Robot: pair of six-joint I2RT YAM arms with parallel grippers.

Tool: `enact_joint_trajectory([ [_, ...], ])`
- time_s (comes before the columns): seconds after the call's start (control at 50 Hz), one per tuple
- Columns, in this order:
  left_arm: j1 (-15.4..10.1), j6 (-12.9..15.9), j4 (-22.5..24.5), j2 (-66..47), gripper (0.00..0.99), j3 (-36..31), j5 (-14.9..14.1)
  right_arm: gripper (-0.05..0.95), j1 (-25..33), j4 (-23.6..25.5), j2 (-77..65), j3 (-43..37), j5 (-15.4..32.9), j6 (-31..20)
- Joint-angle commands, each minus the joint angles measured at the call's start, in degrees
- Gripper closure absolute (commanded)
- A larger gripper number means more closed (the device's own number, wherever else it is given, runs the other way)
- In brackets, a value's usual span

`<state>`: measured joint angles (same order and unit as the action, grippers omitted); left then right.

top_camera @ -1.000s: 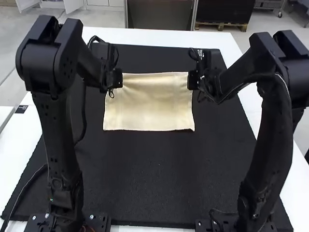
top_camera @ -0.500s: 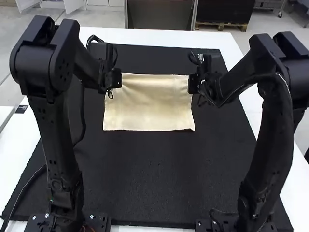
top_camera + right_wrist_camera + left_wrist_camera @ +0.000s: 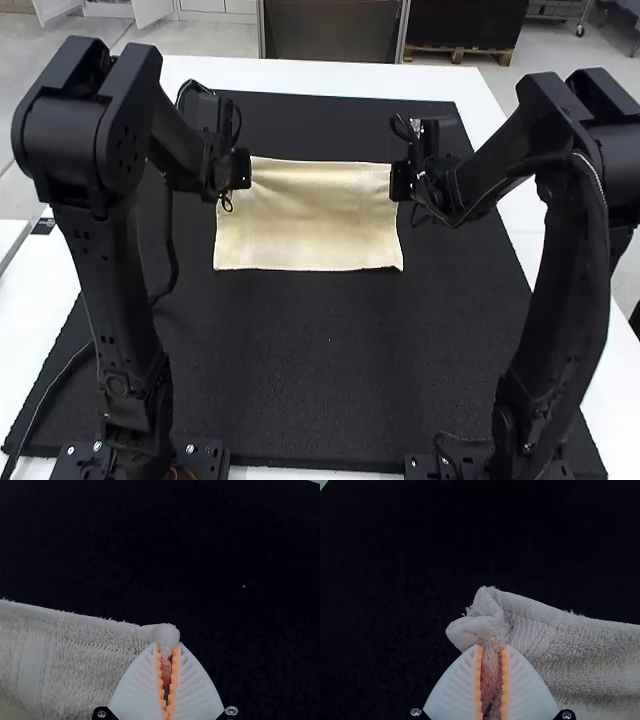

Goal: Fold the towel.

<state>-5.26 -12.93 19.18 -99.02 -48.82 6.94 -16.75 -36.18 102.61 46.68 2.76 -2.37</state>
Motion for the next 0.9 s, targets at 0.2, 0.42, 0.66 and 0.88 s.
enact_joint_trajectory([
  [0.2, 0.86, 0.1, 0.68, 2.34, 0.882, 1.18, 1.94, 0.89, 0.41, -0.55, -3.99, -1.85, 1.89, 0.0],
  [0.42, 0.77, 0.1, 2.35, 2.26, 0.882, 2.15, 1.94, 0.89, 0.41, -0.64, -3.82, -2.2, 1.89, -0.09],
  [0.66, 0.69, 0.27, 2.09, 2.34, 0.882, 2.24, 1.94, 0.89, 0.41, -0.82, -4.08, -2.64, 1.89, -0.18],
  [0.88, 0.95, 0.27, 1.47, 2.78, 0.882, 2.76, 1.94, 0.89, 0.41, -1.08, -5.14, -3.7, 1.89, 0.0],
])
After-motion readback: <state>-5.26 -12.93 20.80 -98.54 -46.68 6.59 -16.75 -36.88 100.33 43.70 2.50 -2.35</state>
